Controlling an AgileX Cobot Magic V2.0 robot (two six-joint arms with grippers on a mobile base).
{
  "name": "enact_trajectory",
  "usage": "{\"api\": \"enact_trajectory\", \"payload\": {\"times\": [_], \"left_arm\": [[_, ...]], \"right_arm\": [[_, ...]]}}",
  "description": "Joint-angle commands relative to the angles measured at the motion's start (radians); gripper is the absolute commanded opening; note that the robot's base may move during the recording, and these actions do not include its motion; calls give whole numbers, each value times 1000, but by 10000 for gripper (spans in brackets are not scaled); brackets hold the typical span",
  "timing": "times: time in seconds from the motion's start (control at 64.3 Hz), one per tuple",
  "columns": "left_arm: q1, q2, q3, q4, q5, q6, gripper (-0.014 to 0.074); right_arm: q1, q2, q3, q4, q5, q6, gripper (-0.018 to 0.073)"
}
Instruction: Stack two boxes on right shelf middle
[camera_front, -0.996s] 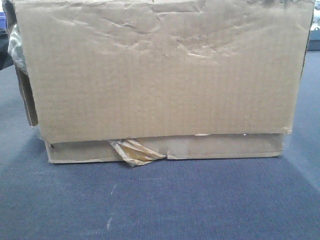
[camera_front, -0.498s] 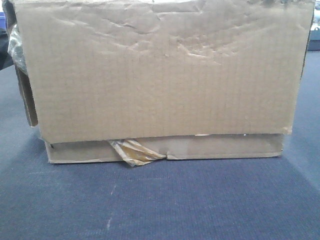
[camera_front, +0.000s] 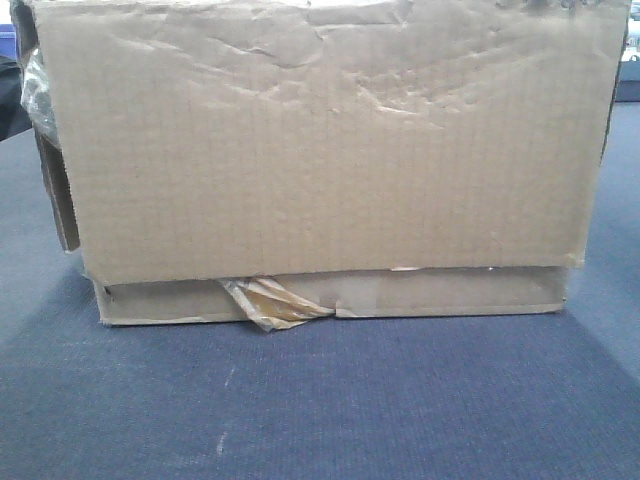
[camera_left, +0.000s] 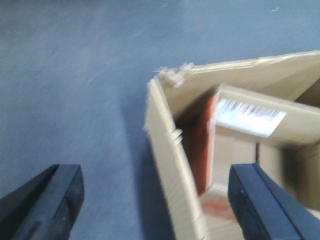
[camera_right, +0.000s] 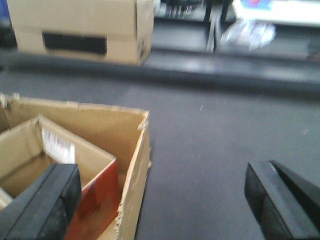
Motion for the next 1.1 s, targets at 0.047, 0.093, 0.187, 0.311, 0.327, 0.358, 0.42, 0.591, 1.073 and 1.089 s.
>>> {"api": "enact_trajectory", "payload": {"times": [0.047, 0.093, 0.187, 0.311, 0.327, 0.358, 0.42, 0.591, 1.073, 1.089], "left_arm": [[-3, -26, 92, -21, -7, -2, 480], [-11, -26, 121, -21, -7, -2, 480], [-33, -26, 179, -31, -7, -2, 480], [-66, -26, 249, -34, -7, -2, 480], [-69, -26, 256, -34, -7, -2, 480], [-73, -26, 271, -34, -7, -2, 480], [-78, -23, 301, -34, -35, -2, 480], [-78, 22, 345, -34, -58, -2, 480], [-78, 142, 345, -35, -49, -11, 449], [-78, 142, 345, -35, -49, -16, 436]], "right_arm": [[20, 130, -105, -4, 130, -15, 570], [23, 172, -128, -4, 160, -19, 570], [23, 248, -149, -4, 201, -24, 570], [33, 331, -149, -2, 224, -24, 570], [34, 340, -149, -2, 226, -26, 570], [38, 356, -149, 1, 228, -26, 570], [56, 393, -149, 1, 227, -28, 570], [81, 490, -149, 7, 227, -28, 570], [81, 640, -147, 21, 220, -28, 538], [81, 640, -147, 21, 220, -28, 524]]}}
